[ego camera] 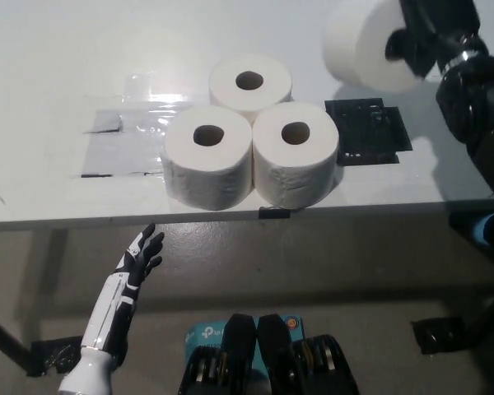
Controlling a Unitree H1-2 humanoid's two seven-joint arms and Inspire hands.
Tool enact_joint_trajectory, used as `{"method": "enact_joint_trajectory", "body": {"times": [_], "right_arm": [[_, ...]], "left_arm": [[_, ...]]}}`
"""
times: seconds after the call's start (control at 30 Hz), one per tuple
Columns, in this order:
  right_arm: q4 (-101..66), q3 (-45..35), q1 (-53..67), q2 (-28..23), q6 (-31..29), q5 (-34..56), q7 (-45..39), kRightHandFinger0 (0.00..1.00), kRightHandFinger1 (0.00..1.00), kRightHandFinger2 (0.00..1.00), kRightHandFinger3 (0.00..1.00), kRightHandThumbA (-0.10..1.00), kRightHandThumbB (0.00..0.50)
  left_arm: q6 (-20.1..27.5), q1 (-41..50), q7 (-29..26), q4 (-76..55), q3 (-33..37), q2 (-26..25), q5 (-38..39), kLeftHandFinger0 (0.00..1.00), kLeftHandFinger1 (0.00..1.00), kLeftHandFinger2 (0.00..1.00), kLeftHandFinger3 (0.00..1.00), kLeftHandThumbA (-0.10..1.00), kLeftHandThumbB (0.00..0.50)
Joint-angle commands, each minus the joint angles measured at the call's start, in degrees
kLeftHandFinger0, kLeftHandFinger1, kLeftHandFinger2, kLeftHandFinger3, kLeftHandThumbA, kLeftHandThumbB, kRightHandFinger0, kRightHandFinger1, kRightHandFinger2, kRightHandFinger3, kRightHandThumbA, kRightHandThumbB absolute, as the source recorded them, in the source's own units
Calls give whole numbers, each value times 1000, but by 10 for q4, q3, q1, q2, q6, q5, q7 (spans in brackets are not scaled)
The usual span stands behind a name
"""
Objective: A few rolls of toilet paper are kept infront of the robot and the robot uses its right hand to lift one of the rolls and and places it on top of the other rolls to stack it.
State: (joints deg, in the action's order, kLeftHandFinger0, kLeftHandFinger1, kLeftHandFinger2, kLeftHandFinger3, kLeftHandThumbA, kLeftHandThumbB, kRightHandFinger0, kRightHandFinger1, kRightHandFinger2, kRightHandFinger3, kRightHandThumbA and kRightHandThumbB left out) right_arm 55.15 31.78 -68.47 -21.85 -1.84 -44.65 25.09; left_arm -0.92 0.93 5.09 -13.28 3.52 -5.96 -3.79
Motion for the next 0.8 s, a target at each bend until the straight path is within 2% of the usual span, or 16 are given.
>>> {"method": "enact_joint_trajectory", "body": {"times": [0.0,0.03,0.07,0.1,0.13,0.17,0.23,0.27,0.3,0.33,0.43,0.5,0.53,0.6,0.63,0.77], "right_arm": [[-64,-35,-89,-33,13,-29,70,0,340,801,867,-100,154],[-68,-35,-91,-34,17,-34,66,0,328,805,830,-100,150],[-68,-34,-95,-34,12,-42,77,0,272,785,747,-100,166],[-74,-32,-101,-35,6,-47,73,0,169,671,600,-100,177],[-78,-31,-105,-35,4,-51,70,0,93,607,458,-100,184],[-84,-30,-111,-35,3,-53,56,0,91,607,405,-100,175],[-86,-28,-124,-33,-11,-52,51,0,63,587,329,-100,192],[-83,-28,-125,-31,-13,-52,51,0,55,634,364,-100,193],[-93,-28,-131,-29,-10,-49,25,0,106,739,511,-100,187],[-94,-28,-134,-27,-13,-48,19,0,141,769,621,-100,190],[-126,-34,-128,-17,-16,-31,-24,0,249,799,825,-100,178],[-146,-35,-123,-12,-24,-12,-75,0,264,817,844,-100,171],[-157,-34,-117,-5,-34,-5,-89,0,215,792,754,-100,170],[-175,-34,-105,2,-38,6,-116,0,199,790,716,-100,173],[-190,-26,-99,5,-37,4,-141,0,205,802,718,-100,192],[-220,-18,-82,14,-41,11,-208,0,247,842,769,-100,193]], "left_arm": [[29,1,-1,-11,-3,-1,4,1000,1000,1000,1000,1000,414],[31,0,-2,-10,-3,-1,2,1000,1000,1000,1000,1000,413],[29,0,-1,-10,-3,-1,3,1000,1000,1000,1000,1000,412],[28,0,-1,-10,-3,-1,2,1000,1000,1000,1000,1000,409],[25,1,-1,-12,-3,0,2,1000,1000,1000,1000,1000,396],[19,1,-1,-15,-3,1,4,1000,1000,1000,1000,1000,412],[19,2,0,-17,-2,1,4,1000,1000,1000,1000,1000,399],[18,1,0,-17,-3,0,4,1000,1000,1000,1000,1000,397],[23,0,0,-14,-4,-1,3,1000,1000,1000,1000,1000,396],[26,0,-1,-12,-3,-2,1,1000,1000,1000,1000,1000,395],[24,0,1,-12,-3,-2,5,1000,1000,1000,1000,1000,390],[22,1,1,-12,-3,-1,5,1000,1000,1000,1000,1000,392],[20,1,0,-14,-3,0,5,1000,1000,1000,1000,1000,411],[19,2,1,-15,-3,0,5,1000,1000,1000,1000,1000,411],[19,2,2,-15,-2,-1,5,1000,1000,1000,1000,1000,399],[19,3,3,-15,-3,-2,7,1000,1000,1000,1000,1000,381]]}}
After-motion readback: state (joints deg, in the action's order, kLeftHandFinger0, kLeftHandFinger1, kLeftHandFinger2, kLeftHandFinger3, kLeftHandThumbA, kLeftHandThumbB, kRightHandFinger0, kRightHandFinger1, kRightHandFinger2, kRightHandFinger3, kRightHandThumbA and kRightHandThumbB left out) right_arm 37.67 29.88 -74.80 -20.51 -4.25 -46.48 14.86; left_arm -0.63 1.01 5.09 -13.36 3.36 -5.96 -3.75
